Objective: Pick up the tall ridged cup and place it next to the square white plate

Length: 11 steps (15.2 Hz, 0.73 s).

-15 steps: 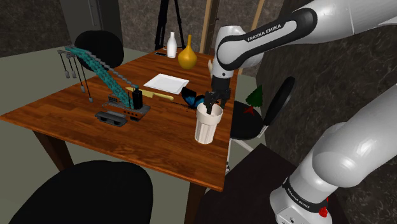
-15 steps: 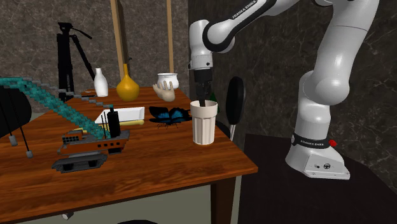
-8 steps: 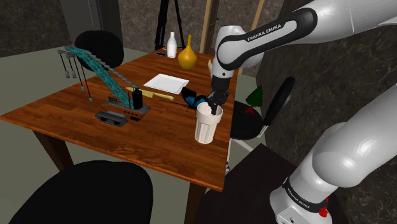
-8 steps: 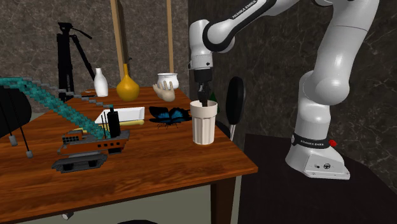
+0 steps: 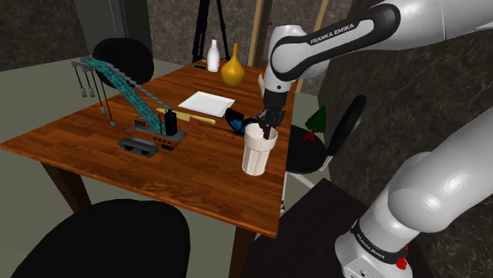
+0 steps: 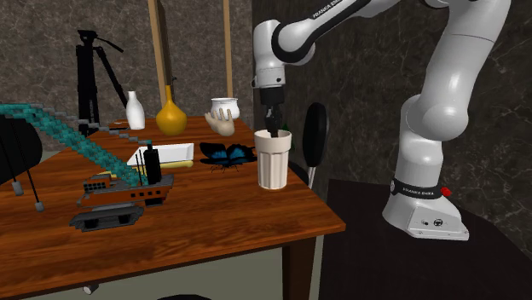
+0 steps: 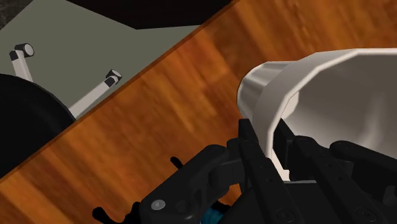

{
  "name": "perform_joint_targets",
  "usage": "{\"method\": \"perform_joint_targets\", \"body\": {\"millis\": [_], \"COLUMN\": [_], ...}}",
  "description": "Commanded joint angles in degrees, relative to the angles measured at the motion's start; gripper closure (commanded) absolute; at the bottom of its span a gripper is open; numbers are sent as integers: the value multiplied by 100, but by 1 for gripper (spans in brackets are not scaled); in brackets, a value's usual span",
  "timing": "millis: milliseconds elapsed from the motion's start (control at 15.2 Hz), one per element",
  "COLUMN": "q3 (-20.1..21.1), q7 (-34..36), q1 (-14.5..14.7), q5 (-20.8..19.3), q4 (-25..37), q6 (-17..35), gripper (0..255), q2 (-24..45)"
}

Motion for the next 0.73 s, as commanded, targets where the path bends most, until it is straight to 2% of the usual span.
{"method": "perform_joint_targets", "body": {"millis": [0, 660], "q3": [-7, -24], "q7": [0, 36], "q1": [-4, -11], "q5": [-5, -22], "q4": [88, 629], "q6": [-153, -959], "gripper": [255, 255], "q2": [-66, -331]}}
